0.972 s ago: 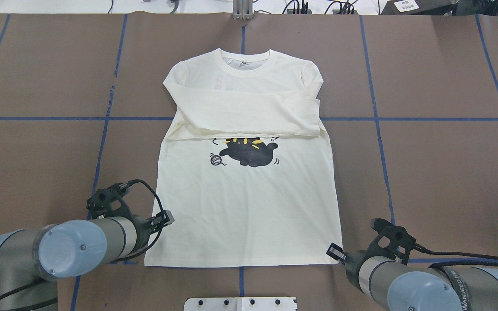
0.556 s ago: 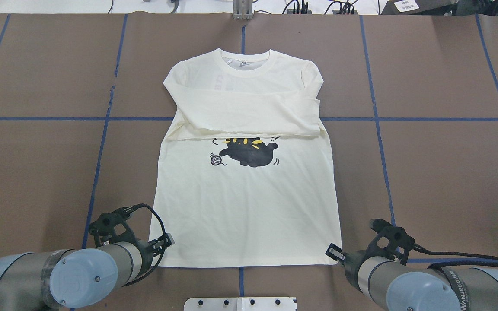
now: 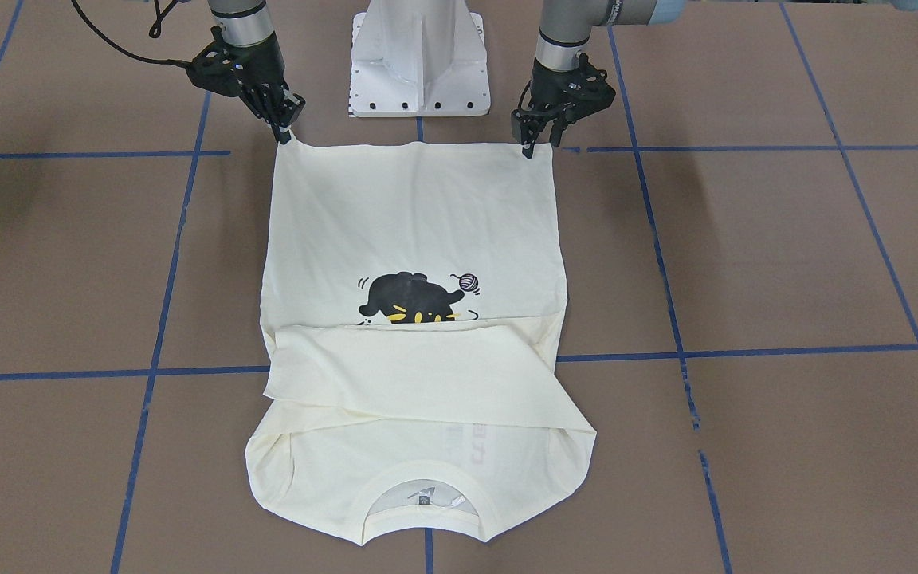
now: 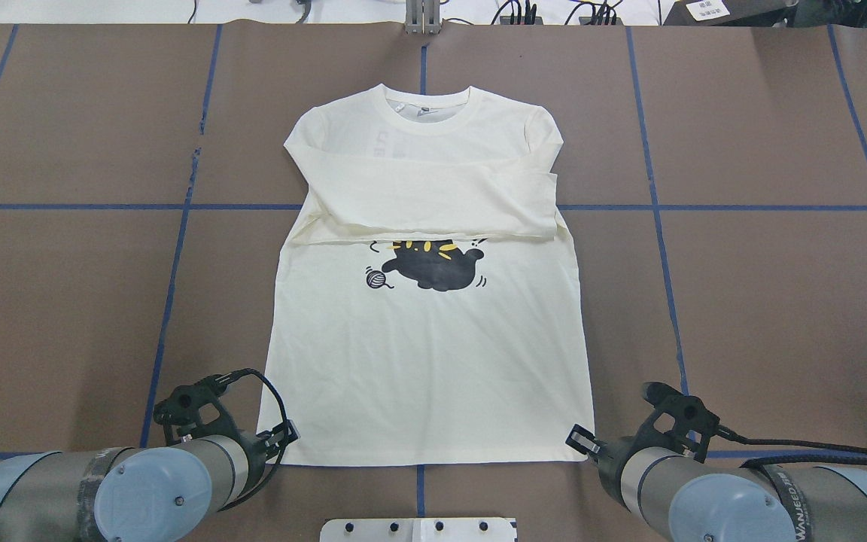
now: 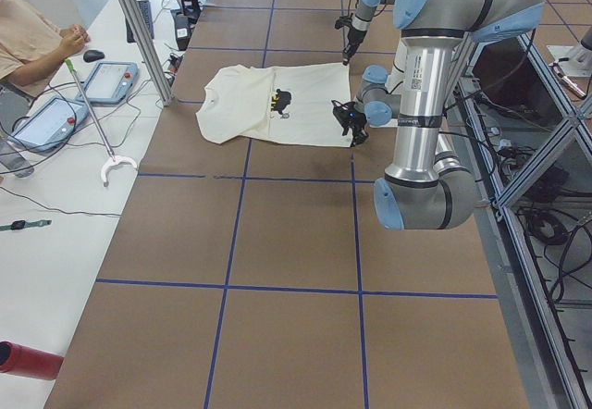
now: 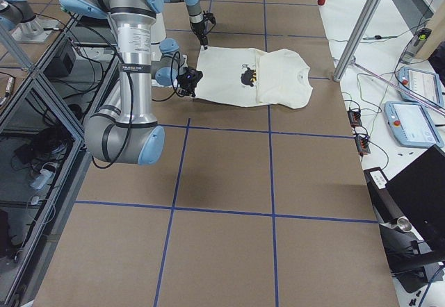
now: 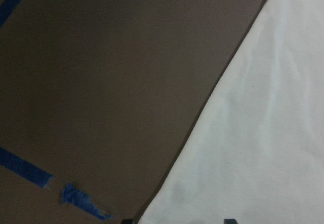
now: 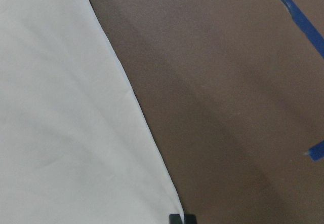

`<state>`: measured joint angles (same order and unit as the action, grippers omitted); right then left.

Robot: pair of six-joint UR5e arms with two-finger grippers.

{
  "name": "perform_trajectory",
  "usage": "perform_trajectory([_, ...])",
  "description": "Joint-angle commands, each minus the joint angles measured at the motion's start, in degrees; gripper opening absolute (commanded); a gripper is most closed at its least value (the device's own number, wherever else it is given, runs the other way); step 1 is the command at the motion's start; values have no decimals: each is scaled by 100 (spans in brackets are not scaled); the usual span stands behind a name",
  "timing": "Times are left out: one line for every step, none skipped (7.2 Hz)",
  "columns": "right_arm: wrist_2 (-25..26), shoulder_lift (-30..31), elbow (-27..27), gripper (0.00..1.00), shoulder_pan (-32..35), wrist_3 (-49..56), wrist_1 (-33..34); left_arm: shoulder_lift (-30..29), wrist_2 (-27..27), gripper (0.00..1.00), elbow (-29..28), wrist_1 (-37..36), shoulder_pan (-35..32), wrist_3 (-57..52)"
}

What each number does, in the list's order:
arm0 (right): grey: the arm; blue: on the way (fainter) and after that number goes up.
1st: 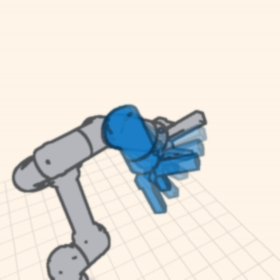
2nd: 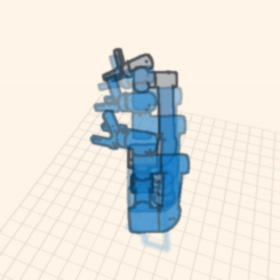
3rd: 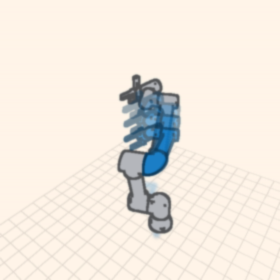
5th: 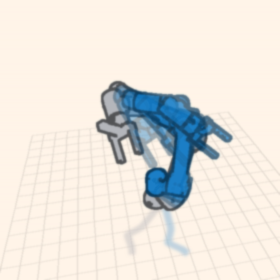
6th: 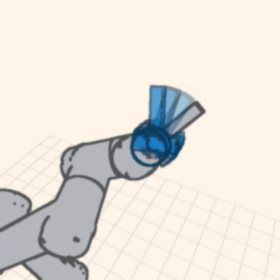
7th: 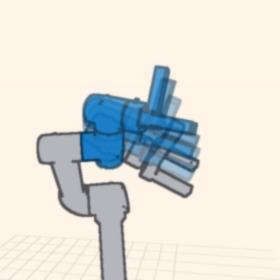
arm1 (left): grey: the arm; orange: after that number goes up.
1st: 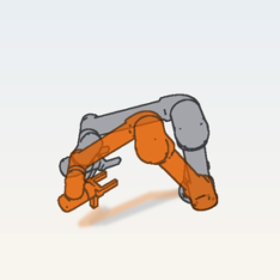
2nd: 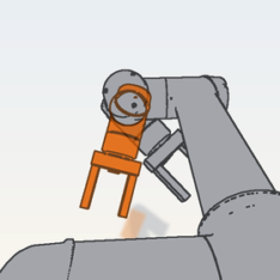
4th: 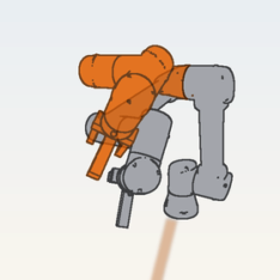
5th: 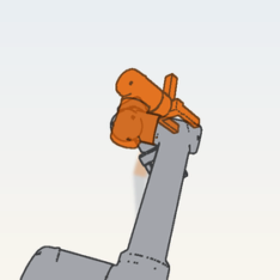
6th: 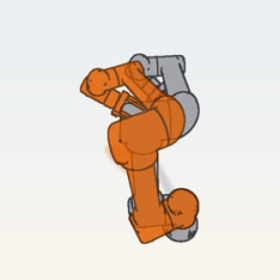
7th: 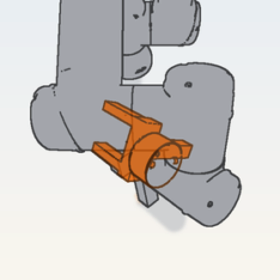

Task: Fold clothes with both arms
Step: 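Lower both grippers to the hem corners nearest the robot and grasp them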

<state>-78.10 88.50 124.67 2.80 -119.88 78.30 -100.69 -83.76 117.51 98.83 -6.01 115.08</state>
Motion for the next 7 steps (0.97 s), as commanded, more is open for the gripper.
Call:
perform_trajectory([-4, 0, -13, 0, 1, 0, -25, 14, 0, 64, 0, -4, 21, 50])
perform_trajectory([-4, -8, -13, 0, -8, 0, -25, 40, 0, 64, -18, -4, 30, 50])
perform_trajectory([5, -8, -22, 0, -8, 0, -25, 40, 0, 63, -35, -13, 56, 50])
perform_trajectory([5, -8, -22, 0, -17, 0, -25, 40, 0, 63, -35, -13, 65, 59])
perform_trajectory([5, -8, -13, 0, -17, 0, -25, 40, -9, 45, -44, -13, 65, 180])
perform_trajectory([5, -8, -13, 0, -17, 0, -25, 40, -9, 0, -35, -13, 65, 251])
perform_trajectory([14, -8, -13, 0, -17, 0, -25, 32, -26, 0, -44, -13, 82, 243])
